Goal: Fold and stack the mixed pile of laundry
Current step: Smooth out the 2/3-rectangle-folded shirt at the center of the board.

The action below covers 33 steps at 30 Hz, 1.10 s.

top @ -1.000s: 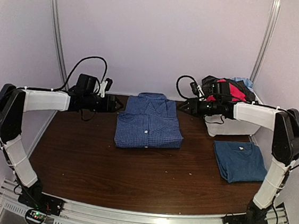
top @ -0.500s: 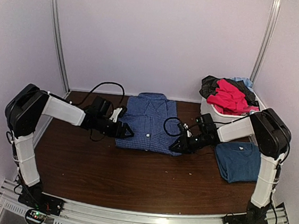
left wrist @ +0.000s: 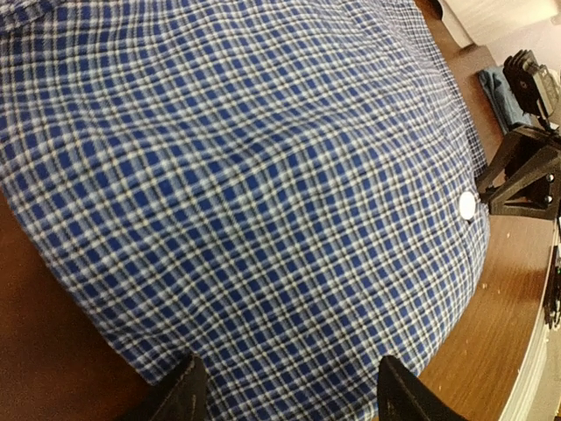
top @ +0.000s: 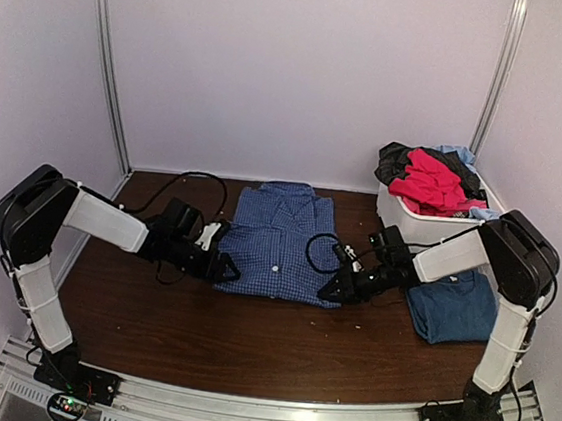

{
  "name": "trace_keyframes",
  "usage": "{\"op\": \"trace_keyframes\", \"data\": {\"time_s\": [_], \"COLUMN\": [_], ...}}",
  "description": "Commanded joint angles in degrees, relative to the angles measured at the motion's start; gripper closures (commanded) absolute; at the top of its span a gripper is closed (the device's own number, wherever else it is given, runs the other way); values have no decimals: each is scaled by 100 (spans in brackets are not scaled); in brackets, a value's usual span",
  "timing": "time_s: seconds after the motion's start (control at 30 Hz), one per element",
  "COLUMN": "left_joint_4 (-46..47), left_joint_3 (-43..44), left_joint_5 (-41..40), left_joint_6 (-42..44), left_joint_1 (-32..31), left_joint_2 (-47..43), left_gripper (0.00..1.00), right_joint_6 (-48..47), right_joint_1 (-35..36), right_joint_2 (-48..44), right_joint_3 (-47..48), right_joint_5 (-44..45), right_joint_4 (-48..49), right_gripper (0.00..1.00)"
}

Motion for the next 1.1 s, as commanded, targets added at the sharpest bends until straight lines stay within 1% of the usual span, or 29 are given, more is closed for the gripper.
{"op": "trace_keyframes", "data": {"time_s": [0.0, 0.07, 0.13, 0.2, 0.23, 0.3, 0.4, 0.43, 0.53, 0.63, 0.7, 0.8, 0.9, 1.0, 1.07], "left_joint_4": [-224, -136, -94, 2, 92, 371, 642, 670, 656, 61, -205, -495, -393, 190, 342], "left_joint_3": [-592, -647, -478, -154, 16, 265, 847, 1031, 1509, 2038, 2313, 2525, 2481, 2247, 2230], "left_joint_5": [-234, -283, -165, 214, 361, 499, 610, 587, 584, 281, 203, -46, -63, 128, 260], "left_joint_6": [44, 10, -11, -18, -77, -235, -386, -413, -409, -303, -244, -230, -352, -602, -655], "left_joint_1": [-31, -11, 4, -3, -4, -4, -4, 3, 59, 92, 65, 27, 31, 145, 263], "left_joint_2": [-1049, -1517, -1705, -1544, -1427, -1164, -604, -398, 86, 455, 616, 853, 1010, 1281, 1491], "left_gripper": [29, 25, 19, 14, 11, 9, 8, 8, 13, 25, 34, 42, 47, 51, 51], "right_joint_6": [-109, -156, -122, 78, 301, 819, 1396, 1478, 1546, 1601, 1475, 1413, 1428, 1482, 1474], "right_joint_1": [163, 66, 0, -6, 1, 11, 43, 77, 186, 220, 235, 244, 247, 249, 241], "right_joint_2": [-791, -1177, -1381, -1394, -1339, -1144, -615, -380, 85, 498, 843, 1339, 1754, 2025, 2074], "right_joint_3": [-383, -213, 89, 406, 518, 685, 1089, 1225, 1604, 1856, 2052, 2206, 2293, 2307, 2259], "right_joint_5": [46, 74, -26, -214, -363, -596, -813, -805, -771, -627, -499, -396, -350, -348, -323], "right_joint_4": [-564, -751, -799, -648, -311, 405, 1126, 1255, 1305, 1275, 1023, 926, 1016, 1141, 1152], "right_gripper": [73, 70, 66, 61, 59, 57, 57, 59, 65, 71, 75, 80, 82, 83, 83]}}
